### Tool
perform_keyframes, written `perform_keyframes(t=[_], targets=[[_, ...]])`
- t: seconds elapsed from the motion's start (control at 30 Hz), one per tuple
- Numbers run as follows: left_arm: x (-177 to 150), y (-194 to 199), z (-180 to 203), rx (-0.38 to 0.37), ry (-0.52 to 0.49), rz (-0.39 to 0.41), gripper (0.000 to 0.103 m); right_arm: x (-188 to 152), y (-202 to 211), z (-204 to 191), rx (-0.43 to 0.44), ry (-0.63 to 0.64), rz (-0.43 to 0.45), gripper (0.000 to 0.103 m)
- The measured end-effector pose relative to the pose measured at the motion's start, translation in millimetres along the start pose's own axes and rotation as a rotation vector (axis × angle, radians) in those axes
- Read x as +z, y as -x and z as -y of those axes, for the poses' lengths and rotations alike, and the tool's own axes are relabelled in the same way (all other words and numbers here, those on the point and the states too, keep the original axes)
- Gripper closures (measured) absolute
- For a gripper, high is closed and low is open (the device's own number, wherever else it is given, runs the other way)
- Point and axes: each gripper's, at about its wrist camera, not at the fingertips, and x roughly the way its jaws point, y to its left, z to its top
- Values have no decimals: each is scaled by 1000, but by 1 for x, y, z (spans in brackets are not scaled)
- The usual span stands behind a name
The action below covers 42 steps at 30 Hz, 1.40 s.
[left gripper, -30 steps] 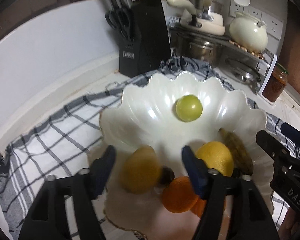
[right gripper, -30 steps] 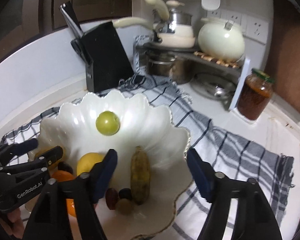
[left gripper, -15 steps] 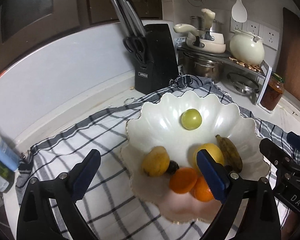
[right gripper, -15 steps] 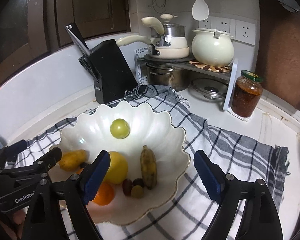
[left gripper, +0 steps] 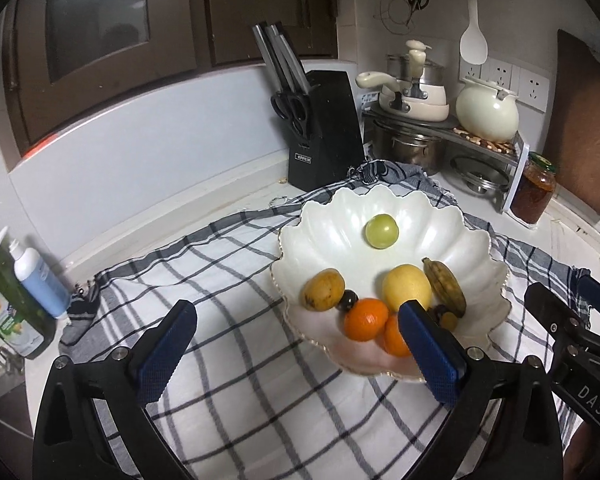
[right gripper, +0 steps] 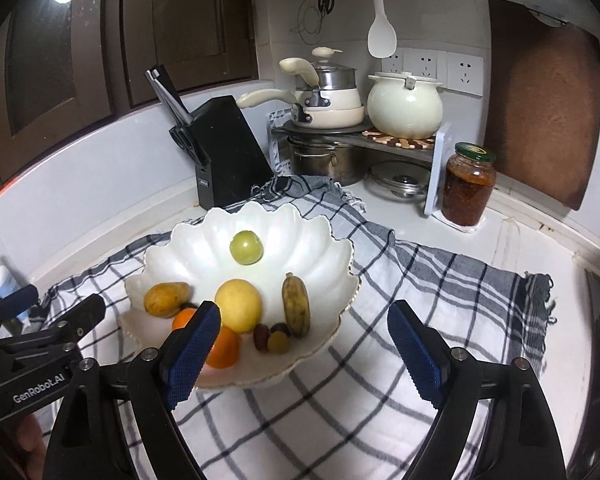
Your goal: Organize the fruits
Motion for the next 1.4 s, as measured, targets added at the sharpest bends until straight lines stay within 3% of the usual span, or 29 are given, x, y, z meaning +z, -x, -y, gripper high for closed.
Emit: perform_keyframes(t=[0.93,1.4], targets=[[-77,111,-17,14,25,53,1,-68,109,-4,50,-4,67,17],[-133,142,-26,34,40,56,1,-114,145,-8,37,22,84,17]])
